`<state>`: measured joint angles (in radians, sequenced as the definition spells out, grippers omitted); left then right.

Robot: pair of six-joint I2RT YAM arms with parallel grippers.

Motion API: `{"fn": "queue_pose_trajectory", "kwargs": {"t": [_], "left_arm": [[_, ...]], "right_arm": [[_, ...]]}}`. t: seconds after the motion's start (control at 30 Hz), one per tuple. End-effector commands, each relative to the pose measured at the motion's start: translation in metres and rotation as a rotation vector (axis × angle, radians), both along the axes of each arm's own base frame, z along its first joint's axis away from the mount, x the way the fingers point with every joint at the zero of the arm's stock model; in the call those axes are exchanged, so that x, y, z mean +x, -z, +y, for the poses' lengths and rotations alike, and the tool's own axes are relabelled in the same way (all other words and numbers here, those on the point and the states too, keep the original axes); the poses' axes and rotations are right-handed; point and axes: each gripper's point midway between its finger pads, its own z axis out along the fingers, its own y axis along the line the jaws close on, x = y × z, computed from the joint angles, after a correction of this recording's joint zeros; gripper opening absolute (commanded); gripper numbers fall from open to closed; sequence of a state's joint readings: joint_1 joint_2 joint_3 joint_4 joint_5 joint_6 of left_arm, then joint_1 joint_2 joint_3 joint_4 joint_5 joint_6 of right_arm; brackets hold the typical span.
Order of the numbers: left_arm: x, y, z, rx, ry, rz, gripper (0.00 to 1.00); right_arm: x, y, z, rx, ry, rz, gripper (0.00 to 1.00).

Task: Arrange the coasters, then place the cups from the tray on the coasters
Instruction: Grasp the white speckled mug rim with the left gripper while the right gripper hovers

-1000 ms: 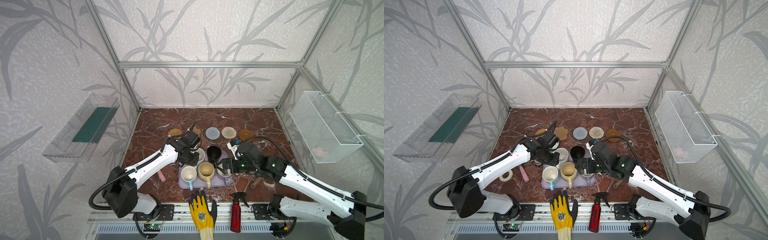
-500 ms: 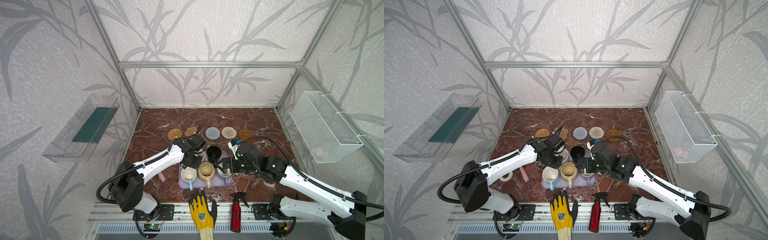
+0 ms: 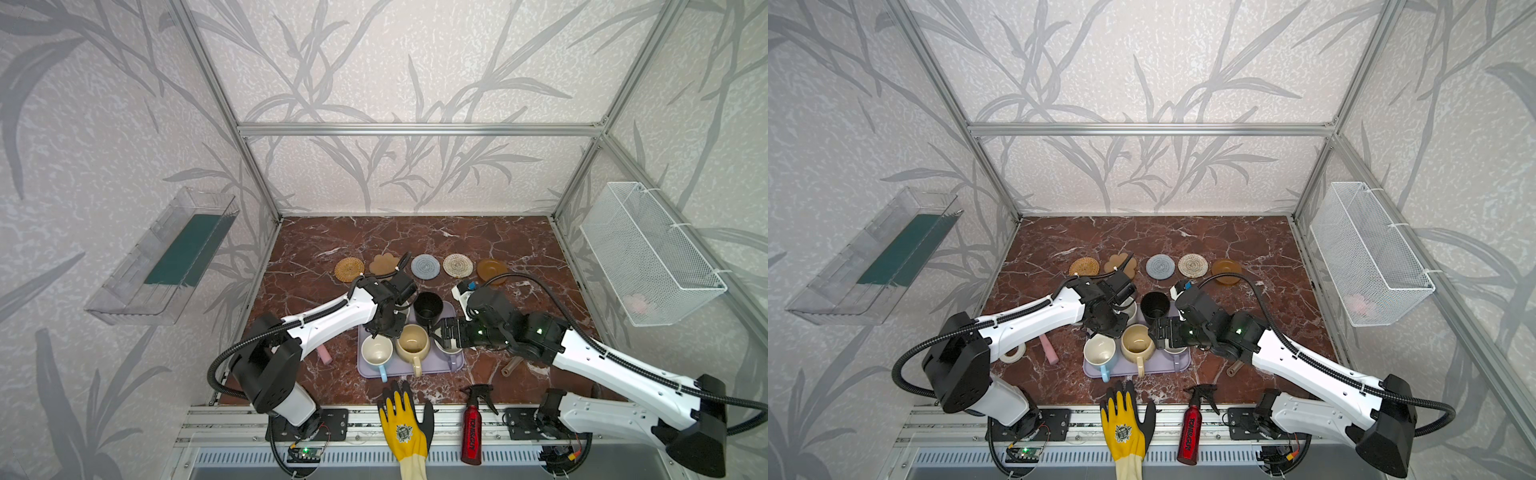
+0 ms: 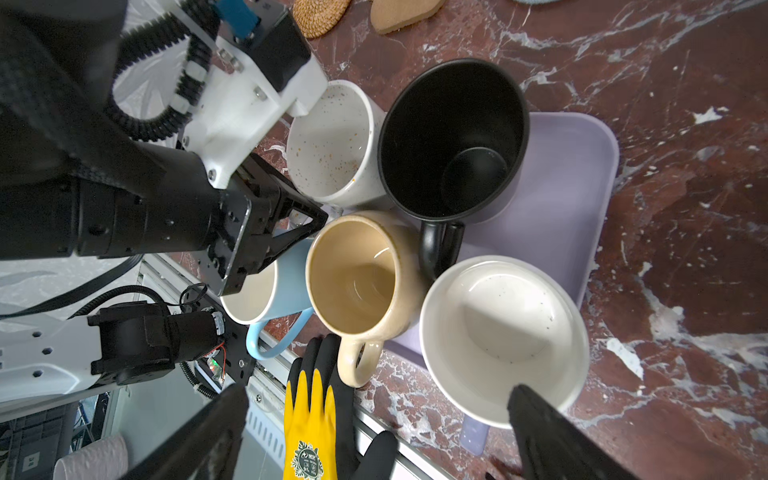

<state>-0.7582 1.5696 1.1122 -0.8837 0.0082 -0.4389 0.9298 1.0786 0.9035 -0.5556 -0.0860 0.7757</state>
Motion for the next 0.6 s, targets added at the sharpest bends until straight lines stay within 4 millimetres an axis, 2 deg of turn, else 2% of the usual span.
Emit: {"fn": "queue_pose_trajectory", "kwargs": {"t": [0.0,0.3,0.4,0.57], "left_arm": [[0.006,0.000,-0.002,0.007,-0.031,-0.020,0.29],[0.011,0.009,-0.010,0.002,-0.036,-0.013,0.29],[0.012,0.011,-0.009,0.010,-0.038,-0.013,0.28],[0.014,0.008,-0.010,0.006,-0.039,-0.023,0.17]], "right_arm": [[0.002,0.000,0.000,-0.005,0.009,-0.017,0.97],[0.003,0.004,-0.003,-0.019,0.020,-0.022,0.97],[0.002,0.007,0.000,-0.017,0.009,-0.017,1.00],[0.002,0.009,0.004,-0.017,0.000,-0.015,1.00]]}}
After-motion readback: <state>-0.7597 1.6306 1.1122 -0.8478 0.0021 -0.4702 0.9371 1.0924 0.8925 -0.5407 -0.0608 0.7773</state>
